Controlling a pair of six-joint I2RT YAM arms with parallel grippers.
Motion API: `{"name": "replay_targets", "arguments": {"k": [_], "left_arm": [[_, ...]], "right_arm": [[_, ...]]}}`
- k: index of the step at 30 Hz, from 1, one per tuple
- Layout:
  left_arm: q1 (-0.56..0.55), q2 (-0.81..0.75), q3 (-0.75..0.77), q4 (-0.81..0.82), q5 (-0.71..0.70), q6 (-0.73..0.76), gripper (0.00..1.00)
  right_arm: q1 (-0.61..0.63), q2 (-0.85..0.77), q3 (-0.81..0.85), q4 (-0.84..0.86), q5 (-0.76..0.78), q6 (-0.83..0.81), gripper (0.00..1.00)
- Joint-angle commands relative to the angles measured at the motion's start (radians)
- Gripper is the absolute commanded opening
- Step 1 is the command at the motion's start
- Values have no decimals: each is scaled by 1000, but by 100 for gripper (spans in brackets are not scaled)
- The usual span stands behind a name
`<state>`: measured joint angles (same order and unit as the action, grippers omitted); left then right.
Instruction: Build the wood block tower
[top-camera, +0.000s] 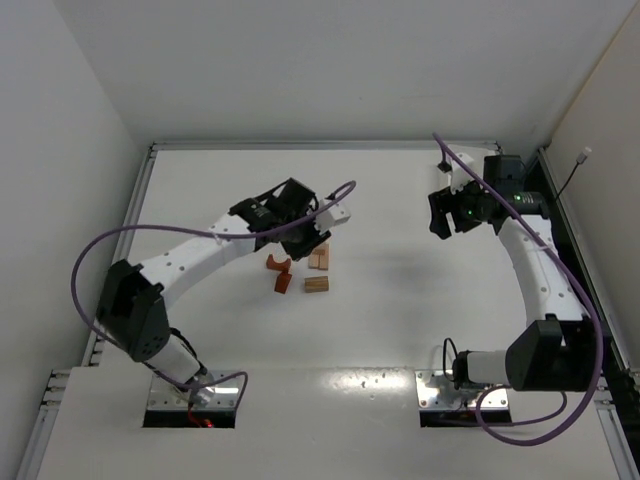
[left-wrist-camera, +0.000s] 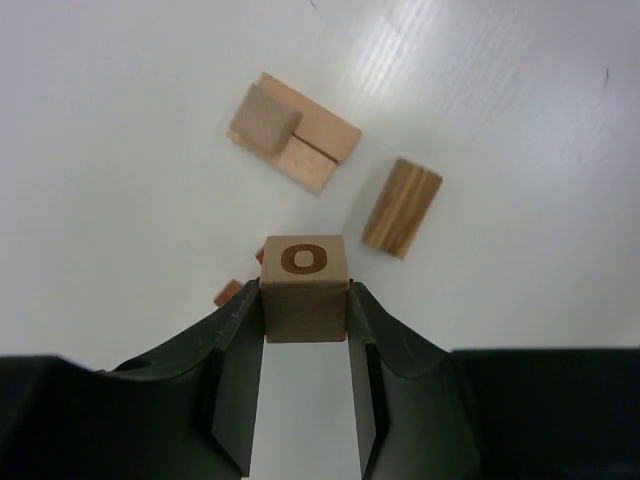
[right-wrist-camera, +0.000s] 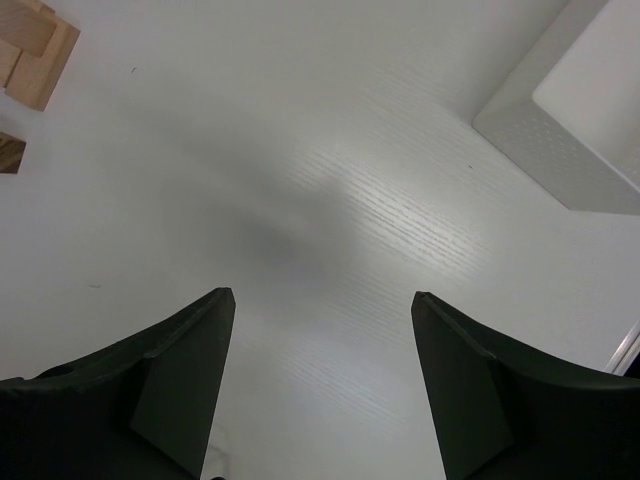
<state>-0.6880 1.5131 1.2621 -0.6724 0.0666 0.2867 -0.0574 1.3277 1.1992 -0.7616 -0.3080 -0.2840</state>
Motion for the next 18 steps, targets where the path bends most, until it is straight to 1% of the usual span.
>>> {"name": "replay_targets", "arguments": {"k": [1, 2, 3, 4, 5, 6, 7, 8, 9, 11, 14, 18], "left_arm": [[53, 149, 135, -91, 44, -73, 0], [68, 166, 172, -92, 86, -178, 0], [79, 177, 183, -92, 102, -225, 0], [79, 177, 183, -78, 102, -339, 0], [79, 177, 183, -57, 54, -410, 0], [61, 177, 192, -47, -27, -461, 0], [41, 189, 203, -47, -49, -498, 0], [41, 199, 212, -56, -80, -600, 0], [41, 223, 224, -67, -102, -647, 0], [32, 234, 234, -79, -102, -742, 0], [31, 255, 234, -79, -74, -819, 0], [-4, 294, 247, -92, -73, -871, 0]], "right_arm": [[4, 16, 46, 35, -34, 12, 69], [4, 25, 57, 35, -34, 22, 69], [4, 25, 57, 35, -34, 22, 69], [4, 25, 57, 35, -34, 22, 69], [4, 25, 57, 35, -34, 22, 69], [4, 25, 57, 35, -34, 22, 69], [4, 25, 57, 35, -34, 31, 69], [4, 25, 57, 35, -34, 31, 69], [4, 25, 48, 35, -34, 31, 69], [4, 15, 39, 35, -34, 31, 69], [4, 2, 30, 35, -34, 31, 69], [4, -7, 8, 35, -34, 40, 69]]}}
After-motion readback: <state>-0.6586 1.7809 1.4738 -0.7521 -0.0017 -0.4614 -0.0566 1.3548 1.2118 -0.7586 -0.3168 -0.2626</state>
